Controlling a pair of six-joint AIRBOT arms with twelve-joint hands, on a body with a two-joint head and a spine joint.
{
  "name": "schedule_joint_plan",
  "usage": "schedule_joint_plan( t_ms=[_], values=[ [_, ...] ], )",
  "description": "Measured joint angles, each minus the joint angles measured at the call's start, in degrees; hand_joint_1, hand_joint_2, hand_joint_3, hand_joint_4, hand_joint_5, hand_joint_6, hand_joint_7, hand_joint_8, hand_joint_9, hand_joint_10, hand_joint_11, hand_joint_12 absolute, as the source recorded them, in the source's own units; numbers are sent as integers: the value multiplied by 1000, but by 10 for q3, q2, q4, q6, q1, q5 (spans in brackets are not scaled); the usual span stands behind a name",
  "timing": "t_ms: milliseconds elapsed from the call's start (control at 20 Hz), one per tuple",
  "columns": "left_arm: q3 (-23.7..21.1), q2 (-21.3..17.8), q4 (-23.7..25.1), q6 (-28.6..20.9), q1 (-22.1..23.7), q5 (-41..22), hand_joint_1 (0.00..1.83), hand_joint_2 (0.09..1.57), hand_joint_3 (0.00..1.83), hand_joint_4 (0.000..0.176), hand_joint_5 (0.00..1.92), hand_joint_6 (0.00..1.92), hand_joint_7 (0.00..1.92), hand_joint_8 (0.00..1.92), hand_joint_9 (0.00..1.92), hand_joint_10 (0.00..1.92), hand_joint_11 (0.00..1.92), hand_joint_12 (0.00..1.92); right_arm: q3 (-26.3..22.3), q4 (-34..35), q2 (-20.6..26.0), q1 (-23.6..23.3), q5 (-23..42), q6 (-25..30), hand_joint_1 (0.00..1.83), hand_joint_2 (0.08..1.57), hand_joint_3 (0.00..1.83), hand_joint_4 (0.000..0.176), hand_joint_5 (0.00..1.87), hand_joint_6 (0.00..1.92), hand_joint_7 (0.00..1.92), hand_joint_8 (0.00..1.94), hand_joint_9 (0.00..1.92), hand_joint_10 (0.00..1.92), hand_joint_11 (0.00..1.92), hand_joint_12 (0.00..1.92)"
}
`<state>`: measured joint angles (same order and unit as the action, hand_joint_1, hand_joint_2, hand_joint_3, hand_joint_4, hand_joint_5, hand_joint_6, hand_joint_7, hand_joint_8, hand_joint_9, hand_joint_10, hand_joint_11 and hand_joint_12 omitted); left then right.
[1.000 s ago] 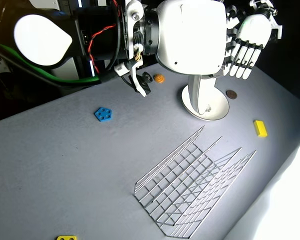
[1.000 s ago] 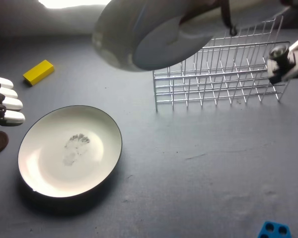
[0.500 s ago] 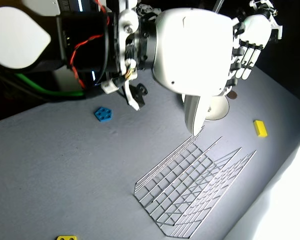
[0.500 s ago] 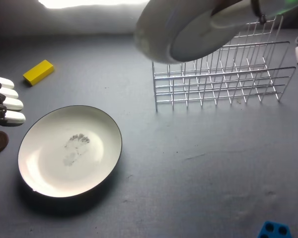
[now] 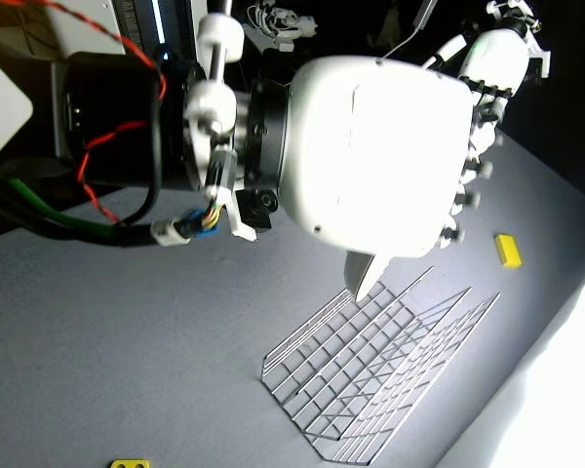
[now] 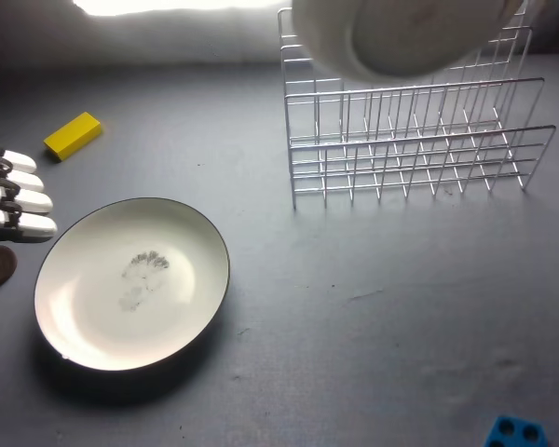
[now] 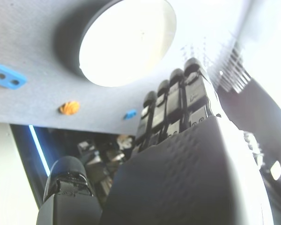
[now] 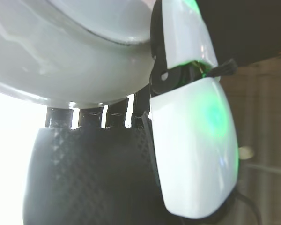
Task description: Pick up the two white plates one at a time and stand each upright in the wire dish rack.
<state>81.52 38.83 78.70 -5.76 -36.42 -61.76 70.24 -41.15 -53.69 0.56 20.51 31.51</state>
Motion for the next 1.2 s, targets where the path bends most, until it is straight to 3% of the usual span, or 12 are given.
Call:
schedule_joint_plan(
  t_ms=[300, 700, 1100, 1150, 1200],
  values=[
    [-23, 16, 10, -12, 4, 9, 0, 1035, 0, 0, 1, 0, 0, 0, 0, 0, 0, 0, 29, -3, -1, 0, -6, 6, 1380, 1101, 0, 0, 858, 1086, 1021, 862, 1037, 1033, 982, 973],
    [-18, 57, 15, -13, 3, 34, 0, 1048, 1, 0, 8, 2, 3, 0, 1, 0, 0, 0, 60, -117, -4, 1, 6, 122, 1380, 1097, 0, 0, 878, 1065, 1029, 841, 1033, 1038, 985, 964],
    [-9, 73, 14, -9, 3, 43, 0, 1054, 2, 0, 8, 1, 9, 1, 2, 0, 1, 0, 85, -122, -11, 12, 10, 157, 1375, 1117, 0, 0, 820, 1138, 993, 911, 1004, 1082, 967, 986],
    [-9, 75, 14, -9, 3, 43, 0, 1055, 3, 0, 3, 0, 5, 0, 0, 0, 0, 0, 88, -120, -14, 12, 11, 159, 1253, 1126, 0, 0, 868, 1122, 1049, 892, 1068, 669, 974, 977],
    [-9, 75, 15, -9, 3, 43, 0, 1062, 6, 0, 0, 0, 0, 0, 0, 0, 0, 0, 90, -120, -15, 12, 12, 160, 1228, 1129, 0, 0, 871, 1126, 1056, 896, 1144, 424, 987, 959]
  ],
)
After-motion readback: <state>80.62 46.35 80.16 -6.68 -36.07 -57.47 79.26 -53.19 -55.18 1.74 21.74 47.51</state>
